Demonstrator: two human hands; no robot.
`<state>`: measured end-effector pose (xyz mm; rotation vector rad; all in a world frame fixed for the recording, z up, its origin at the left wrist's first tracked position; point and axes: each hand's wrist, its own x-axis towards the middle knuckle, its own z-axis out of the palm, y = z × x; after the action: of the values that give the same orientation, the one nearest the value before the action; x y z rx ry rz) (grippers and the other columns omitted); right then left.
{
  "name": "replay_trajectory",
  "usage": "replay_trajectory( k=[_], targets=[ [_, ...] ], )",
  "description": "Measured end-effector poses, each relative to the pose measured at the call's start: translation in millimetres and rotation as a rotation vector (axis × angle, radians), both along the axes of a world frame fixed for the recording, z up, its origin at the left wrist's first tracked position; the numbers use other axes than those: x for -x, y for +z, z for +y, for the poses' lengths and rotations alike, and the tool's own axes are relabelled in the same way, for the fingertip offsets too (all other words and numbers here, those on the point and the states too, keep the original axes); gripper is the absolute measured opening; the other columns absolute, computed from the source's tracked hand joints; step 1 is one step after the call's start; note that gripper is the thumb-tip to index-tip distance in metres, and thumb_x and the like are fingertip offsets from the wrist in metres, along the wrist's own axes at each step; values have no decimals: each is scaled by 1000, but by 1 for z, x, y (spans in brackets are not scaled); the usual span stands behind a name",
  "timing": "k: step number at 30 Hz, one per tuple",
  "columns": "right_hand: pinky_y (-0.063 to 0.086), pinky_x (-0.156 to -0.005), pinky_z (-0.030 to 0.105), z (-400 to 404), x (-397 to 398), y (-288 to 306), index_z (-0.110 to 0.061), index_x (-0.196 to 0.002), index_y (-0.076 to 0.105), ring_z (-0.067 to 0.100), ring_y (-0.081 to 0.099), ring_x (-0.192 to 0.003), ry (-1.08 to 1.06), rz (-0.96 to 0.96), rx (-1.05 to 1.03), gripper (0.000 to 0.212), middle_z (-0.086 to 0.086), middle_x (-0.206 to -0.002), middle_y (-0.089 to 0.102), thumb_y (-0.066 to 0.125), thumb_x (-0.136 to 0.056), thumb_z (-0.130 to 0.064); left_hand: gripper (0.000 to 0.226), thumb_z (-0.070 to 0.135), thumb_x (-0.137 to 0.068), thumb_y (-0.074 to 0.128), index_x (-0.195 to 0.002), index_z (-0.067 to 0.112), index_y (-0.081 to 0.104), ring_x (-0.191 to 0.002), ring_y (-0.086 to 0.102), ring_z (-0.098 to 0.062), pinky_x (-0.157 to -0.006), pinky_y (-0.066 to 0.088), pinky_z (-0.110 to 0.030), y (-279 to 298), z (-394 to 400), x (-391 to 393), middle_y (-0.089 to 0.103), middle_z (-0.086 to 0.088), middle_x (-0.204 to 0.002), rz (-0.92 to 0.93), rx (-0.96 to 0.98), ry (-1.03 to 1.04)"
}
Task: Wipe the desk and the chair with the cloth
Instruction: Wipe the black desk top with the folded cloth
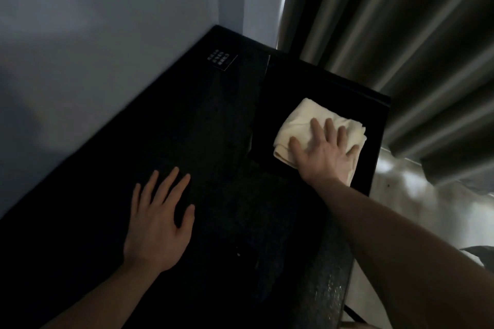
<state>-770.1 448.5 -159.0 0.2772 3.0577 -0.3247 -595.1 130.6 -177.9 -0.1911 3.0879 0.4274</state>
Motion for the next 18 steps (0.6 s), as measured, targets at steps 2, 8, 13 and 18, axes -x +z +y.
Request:
replay_trajectory(
  k=[2,8,13,18],
  targets=[
    [0,-126,69,8,25,0,-40,-164,21,29,-1,-163,-4,1,-4,84,-4,-177,9,29,-91,-81,66,55,-96,33,-158,34,42,-158,21,-27,-129,16,-55,0,0,0,30,10,-169,1,-11,3],
    [2,-126,68,35,93,1,-42,-164,23,26,3,-163,10,6,-6,88,-6,-177,12,24,-88,-84,66,55,-94,36,-157,37,44,-158,22,-23,-127,18,-56,-2,-1,2,32,14,-167,18,-49,25],
    [1,-126,68,42,106,-1,-42,-166,18,27,0,-163,35,-12,-27,86,-6,-177,7,23,-90,-83,65,50,-93,40,-155,33,48,-158,24,-24,-127,19,-57,-4,2,1,34,11,-168,75,-55,12],
    [2,-126,68,39,96,1,-39,-168,10,28,-6,-163,41,-53,-62,84,-4,-178,0,20,-95,-81,65,51,-94,38,-154,30,50,-157,25,-25,-127,20,-56,-2,2,1,36,11,-166,71,-30,14]
  ],
)
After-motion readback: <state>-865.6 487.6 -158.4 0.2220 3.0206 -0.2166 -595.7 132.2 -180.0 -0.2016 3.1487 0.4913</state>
